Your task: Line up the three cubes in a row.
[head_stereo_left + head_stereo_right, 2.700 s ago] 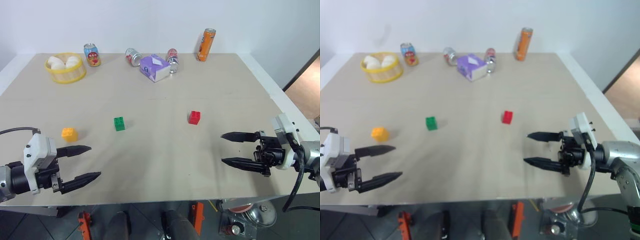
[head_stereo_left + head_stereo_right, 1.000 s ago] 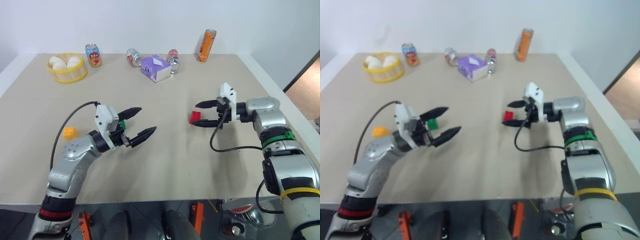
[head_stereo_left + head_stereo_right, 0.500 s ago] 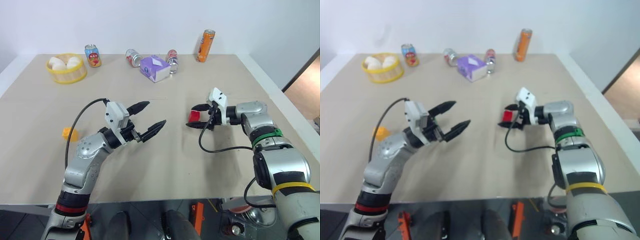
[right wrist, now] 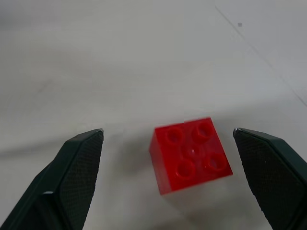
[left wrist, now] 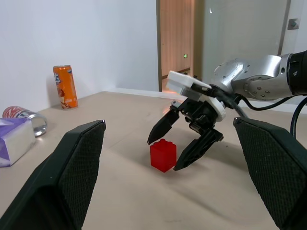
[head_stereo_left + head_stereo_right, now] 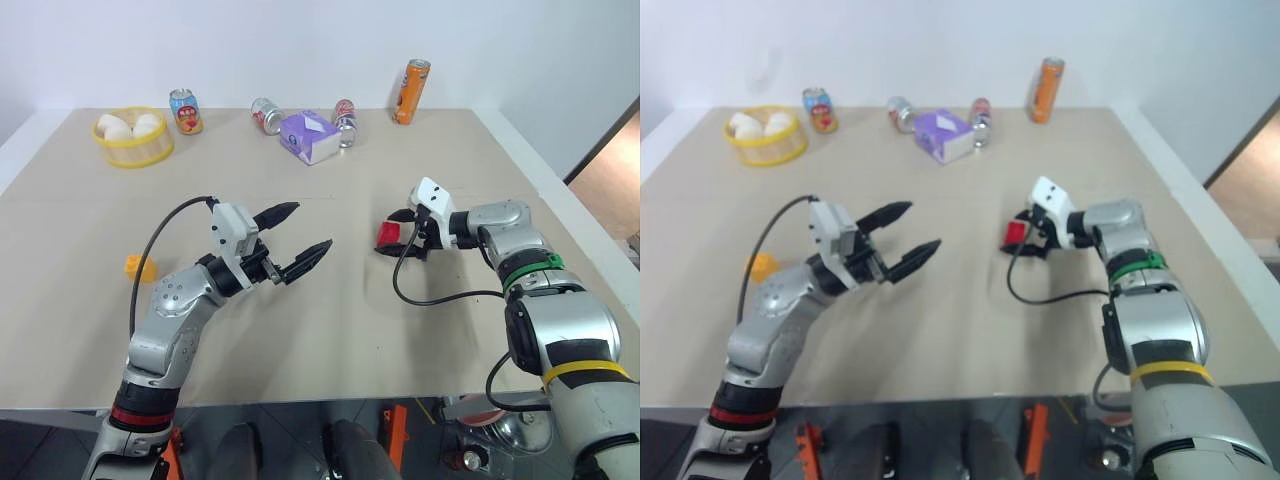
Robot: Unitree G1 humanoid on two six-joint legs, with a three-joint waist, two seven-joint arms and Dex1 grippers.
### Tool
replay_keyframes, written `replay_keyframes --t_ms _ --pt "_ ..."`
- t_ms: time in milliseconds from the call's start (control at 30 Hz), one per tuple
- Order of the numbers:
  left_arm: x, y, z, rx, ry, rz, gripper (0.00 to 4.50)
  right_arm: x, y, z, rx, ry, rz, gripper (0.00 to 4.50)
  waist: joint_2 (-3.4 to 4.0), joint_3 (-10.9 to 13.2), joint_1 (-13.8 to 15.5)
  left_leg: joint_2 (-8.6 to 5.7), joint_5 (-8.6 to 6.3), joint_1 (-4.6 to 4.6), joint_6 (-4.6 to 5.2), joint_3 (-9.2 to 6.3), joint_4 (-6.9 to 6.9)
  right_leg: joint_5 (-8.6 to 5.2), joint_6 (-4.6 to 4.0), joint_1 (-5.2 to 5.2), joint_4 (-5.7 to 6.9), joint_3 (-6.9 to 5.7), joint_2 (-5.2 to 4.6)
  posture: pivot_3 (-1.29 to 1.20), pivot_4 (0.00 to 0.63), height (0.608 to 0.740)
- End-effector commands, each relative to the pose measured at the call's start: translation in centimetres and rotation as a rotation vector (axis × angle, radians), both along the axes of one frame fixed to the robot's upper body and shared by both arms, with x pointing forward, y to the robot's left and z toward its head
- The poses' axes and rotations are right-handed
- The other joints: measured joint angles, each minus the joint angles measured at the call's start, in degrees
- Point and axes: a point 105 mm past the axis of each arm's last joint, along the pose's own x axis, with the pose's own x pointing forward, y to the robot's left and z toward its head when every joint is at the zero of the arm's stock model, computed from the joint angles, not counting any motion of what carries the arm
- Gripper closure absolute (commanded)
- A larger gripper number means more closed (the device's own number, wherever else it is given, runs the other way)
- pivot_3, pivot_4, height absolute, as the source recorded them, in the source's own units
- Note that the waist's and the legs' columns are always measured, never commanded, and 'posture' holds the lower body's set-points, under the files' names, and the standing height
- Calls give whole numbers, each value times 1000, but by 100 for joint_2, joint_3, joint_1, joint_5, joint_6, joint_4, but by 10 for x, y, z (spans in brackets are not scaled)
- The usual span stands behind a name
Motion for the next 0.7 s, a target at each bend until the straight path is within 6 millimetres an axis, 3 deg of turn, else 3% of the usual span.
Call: replay_keyframes --t_ms 33,133,367,433,533,700 --pt "-2 -2 14 -16 -57 -9 76 4 2 9 -2 -32 -12 0 0 0 1 0 0 0 0 0 0 0 0 0 0 0 0 0 150 740" --pt "-2 -4 16 -21 -63 -7 0 5 2 8 -14 -34 -15 766 0 0 1 0 0 0 0 -1 0 0 0 1 0 -1 0 0 150 740" --pt "-1 -3 18 -25 -69 1 0 6 2 9 -21 -39 -18 3210 1 0 0 0 0 1 0 -1 0 0 0 1 0 -1 0 0 150 740" --pt "-2 -3 18 -22 -70 -1 0 5 1 10 -12 -44 -17 3247 1 0 0 0 0 2 0 -1 0 0 1 3 0 -1 0 0 150 740" --pt "-10 2 11 38 -61 -34 0 1 8 34 77 -76 64 3247 1 0 -1 0 1 2 0 -1 0 0 2 3 0 -1 1 0 150 740" --pt "-35 26 -8 211 0 -132 0 -26 30 59 169 -52 362 3247 7 2 -41 3 0 8 0 -2 -15 -3 -2 1 1 -1 4 0 150 740"
